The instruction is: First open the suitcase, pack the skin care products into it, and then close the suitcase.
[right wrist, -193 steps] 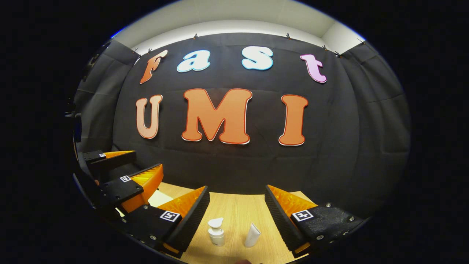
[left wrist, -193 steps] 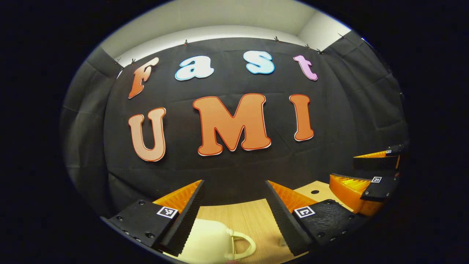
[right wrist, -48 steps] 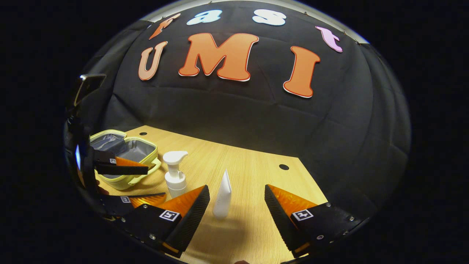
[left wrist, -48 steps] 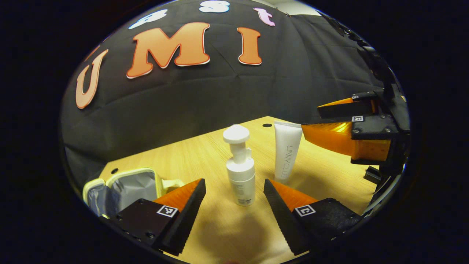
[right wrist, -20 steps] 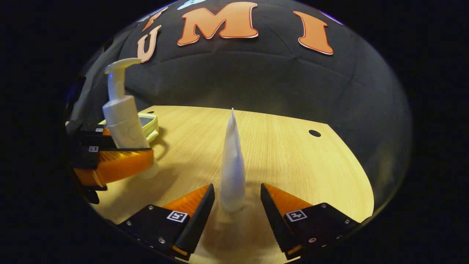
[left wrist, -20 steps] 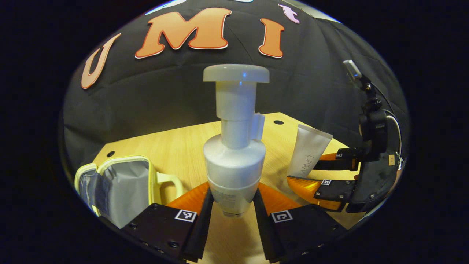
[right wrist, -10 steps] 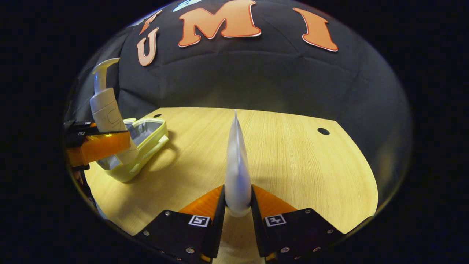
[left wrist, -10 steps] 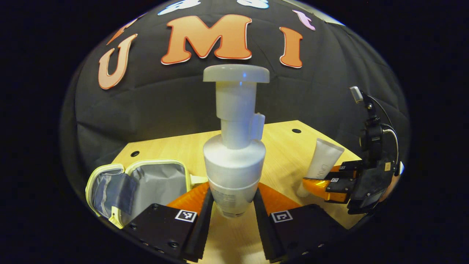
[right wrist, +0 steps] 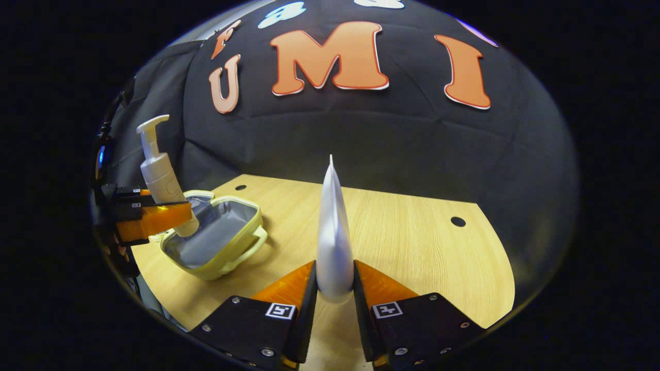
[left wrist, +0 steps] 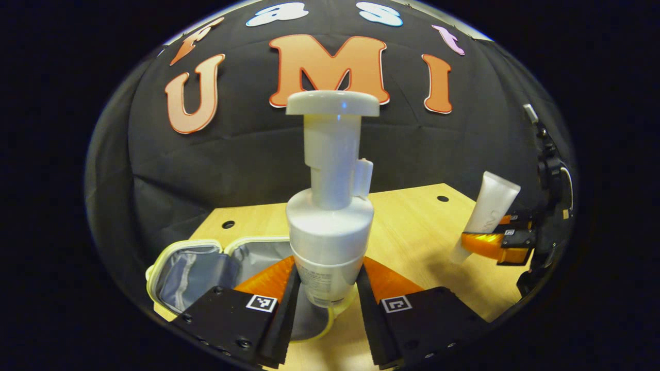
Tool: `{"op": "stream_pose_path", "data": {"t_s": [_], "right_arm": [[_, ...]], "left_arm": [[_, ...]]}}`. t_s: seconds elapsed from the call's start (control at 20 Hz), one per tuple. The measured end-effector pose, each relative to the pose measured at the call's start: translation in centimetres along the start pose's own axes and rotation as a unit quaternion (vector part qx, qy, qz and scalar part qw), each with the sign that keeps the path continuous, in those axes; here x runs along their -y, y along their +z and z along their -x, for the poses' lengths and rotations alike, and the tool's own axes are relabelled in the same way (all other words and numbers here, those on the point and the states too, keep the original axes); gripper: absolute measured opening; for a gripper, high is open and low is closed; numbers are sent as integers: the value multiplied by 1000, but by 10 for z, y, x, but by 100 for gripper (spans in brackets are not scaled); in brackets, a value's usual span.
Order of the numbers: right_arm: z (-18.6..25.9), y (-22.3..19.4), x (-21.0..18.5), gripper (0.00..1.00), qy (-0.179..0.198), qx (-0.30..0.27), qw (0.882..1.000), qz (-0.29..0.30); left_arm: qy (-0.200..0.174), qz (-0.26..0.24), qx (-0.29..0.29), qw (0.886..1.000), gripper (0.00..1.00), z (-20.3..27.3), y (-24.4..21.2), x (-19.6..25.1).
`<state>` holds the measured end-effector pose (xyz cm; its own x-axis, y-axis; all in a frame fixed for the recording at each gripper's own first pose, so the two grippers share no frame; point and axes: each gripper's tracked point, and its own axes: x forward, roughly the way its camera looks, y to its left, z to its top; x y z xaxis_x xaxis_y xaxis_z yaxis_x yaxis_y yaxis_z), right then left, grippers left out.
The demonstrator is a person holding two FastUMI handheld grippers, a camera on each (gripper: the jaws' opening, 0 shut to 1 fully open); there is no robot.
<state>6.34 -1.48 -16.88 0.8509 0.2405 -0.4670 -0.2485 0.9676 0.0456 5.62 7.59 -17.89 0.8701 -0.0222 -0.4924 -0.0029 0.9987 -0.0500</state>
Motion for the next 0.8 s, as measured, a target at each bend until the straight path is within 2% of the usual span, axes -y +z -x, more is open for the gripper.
{"op": "stream_pose_path", "data": {"t_s": [0.2,0.3,0.55,0.8], "right_arm": [[9,27,-23,40,20,25,999,16],[12,38,-37,40,21,34,999,19],[9,58,-87,40,26,49,998,7],[-2,66,-137,40,40,47,998,9]], "left_arm": [[23,14,4,1000,59,18,1,-37],[21,24,-1,999,59,24,-2,-52],[13,13,-7,1000,59,25,-6,-92],[-6,21,-29,999,59,15,-21,-118]]}}
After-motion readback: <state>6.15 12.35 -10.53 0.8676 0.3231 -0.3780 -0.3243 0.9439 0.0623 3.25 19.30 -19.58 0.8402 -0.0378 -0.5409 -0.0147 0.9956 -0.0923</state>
